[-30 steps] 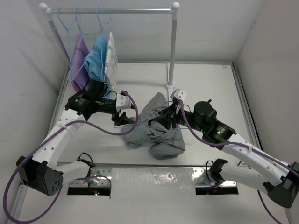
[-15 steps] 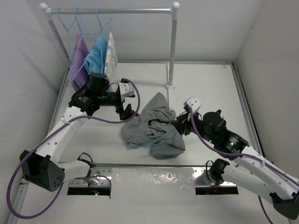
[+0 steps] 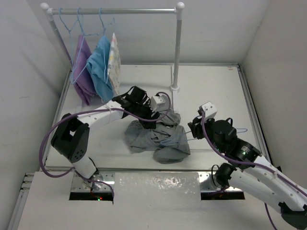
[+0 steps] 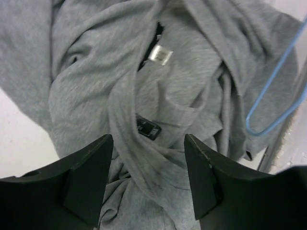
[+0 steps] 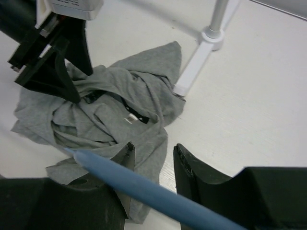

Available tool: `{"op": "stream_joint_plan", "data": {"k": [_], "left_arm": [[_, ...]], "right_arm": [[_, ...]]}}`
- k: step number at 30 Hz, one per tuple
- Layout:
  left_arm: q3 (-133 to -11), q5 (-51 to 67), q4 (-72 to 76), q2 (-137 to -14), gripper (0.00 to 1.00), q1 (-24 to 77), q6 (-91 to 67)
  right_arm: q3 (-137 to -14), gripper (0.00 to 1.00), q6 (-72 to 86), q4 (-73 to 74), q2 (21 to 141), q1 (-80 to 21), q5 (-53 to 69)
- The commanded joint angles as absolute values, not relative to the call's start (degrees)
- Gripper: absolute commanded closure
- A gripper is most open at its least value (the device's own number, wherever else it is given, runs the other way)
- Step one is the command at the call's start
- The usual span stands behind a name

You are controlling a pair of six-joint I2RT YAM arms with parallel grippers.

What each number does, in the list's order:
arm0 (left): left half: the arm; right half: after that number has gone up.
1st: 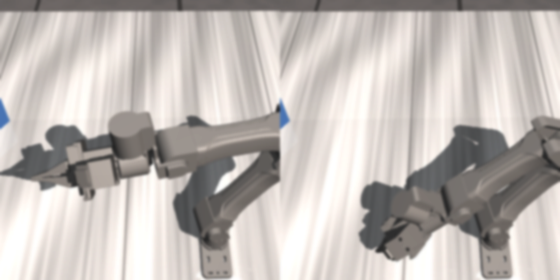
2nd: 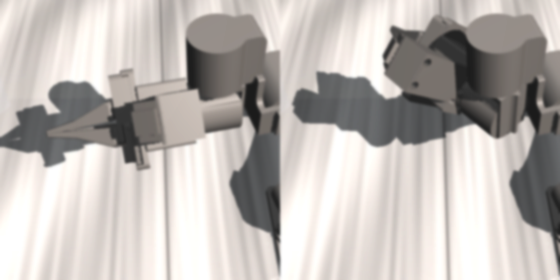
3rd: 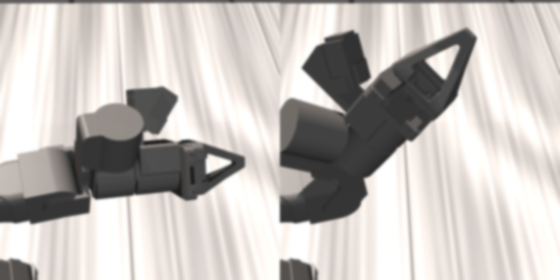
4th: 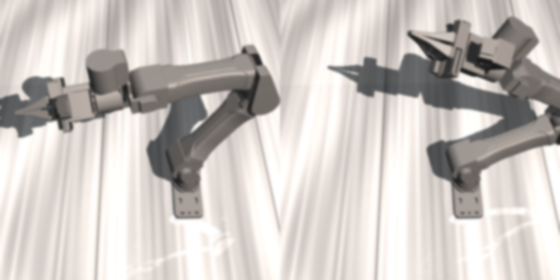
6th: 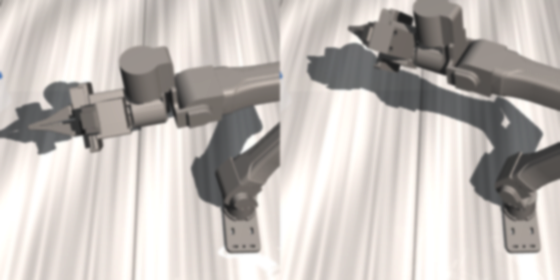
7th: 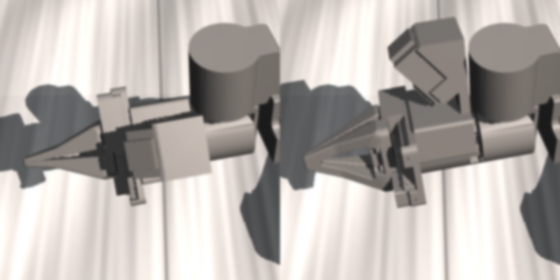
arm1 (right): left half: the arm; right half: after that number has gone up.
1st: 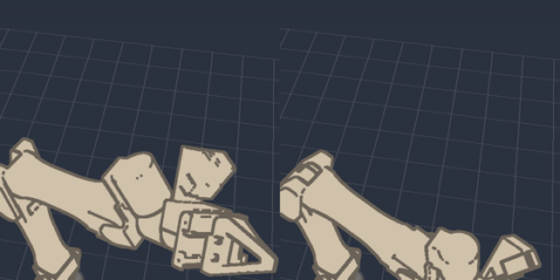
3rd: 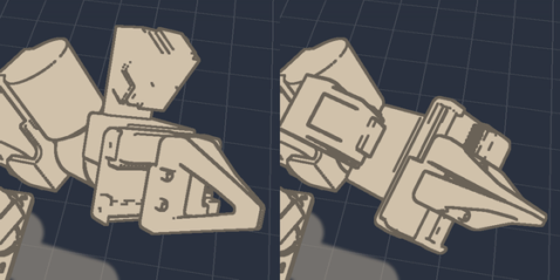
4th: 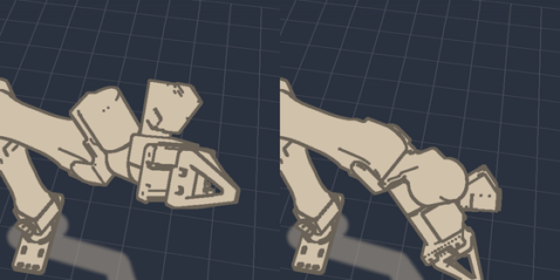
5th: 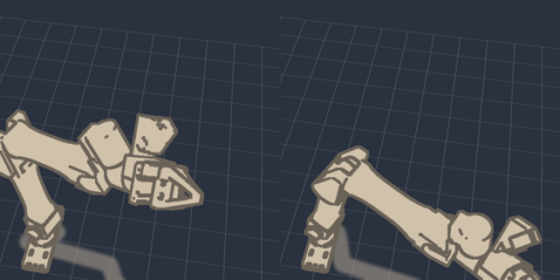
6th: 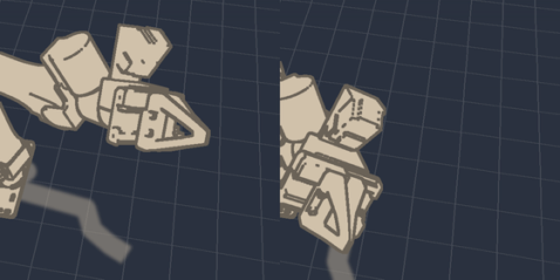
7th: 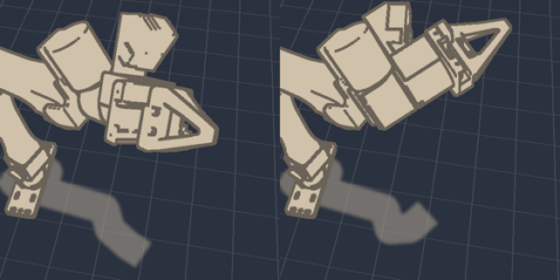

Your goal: Place the t-shirt on the hanger

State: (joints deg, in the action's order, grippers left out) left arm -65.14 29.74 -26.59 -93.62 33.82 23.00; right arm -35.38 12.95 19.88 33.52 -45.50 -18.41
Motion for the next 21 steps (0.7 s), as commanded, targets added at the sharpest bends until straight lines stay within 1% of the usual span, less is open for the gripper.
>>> {"op": "stream_joint_plan", "data": {"k": [1, 2, 3, 5, 7, 9, 14, 15, 16, 17, 21], "left_arm": [[-66.8, 25.9, -22.9, -92.7, 0.45, 34.5, 20.1], [-66.9, 25.0, -23.0, -93.0, 0.48, 35.0, 20.2], [-66.8, 23.8, -23.1, -93.3, 0.53, 35.7, 20.5], [-67.0, 21.5, -24.0, -94.7, 0.55, 35.9, 20.7], [-67.0, 20.6, -25.1, -96.1, 0.58, 35.9, 21.0], [-66.8, 21.6, -25.7, -96.7, 0.61, 35.9, 21.6], [-67.5, 25.5, -26.7, -97.6, 0.63, 36.1, 21.8], [-67.6, 25.1, -27.0, -97.6, 0.7, 36.1, 21.9], [-67.7, 24.6, -27.1, -97.3, 0.8, 36.1, 22.0], [-67.8, 23.9, -27.0, -97.0, 1.0, 36.1, 21.7], [-68.5, 20.3, -27.0, -92.7, 1.0, 36.1, 21.9]], "right_arm": [[-36.6, 1.0, 11.9, 20.2, 32.4, -45.5, -23.6], [-36.7, 1.0, 11.9, 20.4, 32.3, -45.5, -23.9], [-36.8, 1.0, 11.9, 20.9, 32.3, -45.5, -24.3], [-37.0, 1.0, 11.9, 21.0, 32.4, -45.5, -24.3], [-37.2, 1.0, 11.8, 21.2, 32.4, -45.5, -23.8], [-37.2, 1.0, 11.9, 21.1, 32.2, -45.5, -23.7], [-37.4, 1.0, 11.9, 21.1, 32.1, -45.5, -24.3], [-37.4, 1.0, 12.0, 21.0, 32.2, -45.5, -24.2], [-37.4, 1.0, 12.0, 21.0, 32.3, -45.5, -24.2], [-37.4, 1.0, 12.2, 20.5, 32.4, -45.4, -24.0], [-38.3, 1.0, 12.4, 17.7, 34.5, -45.5, -22.3]]}}
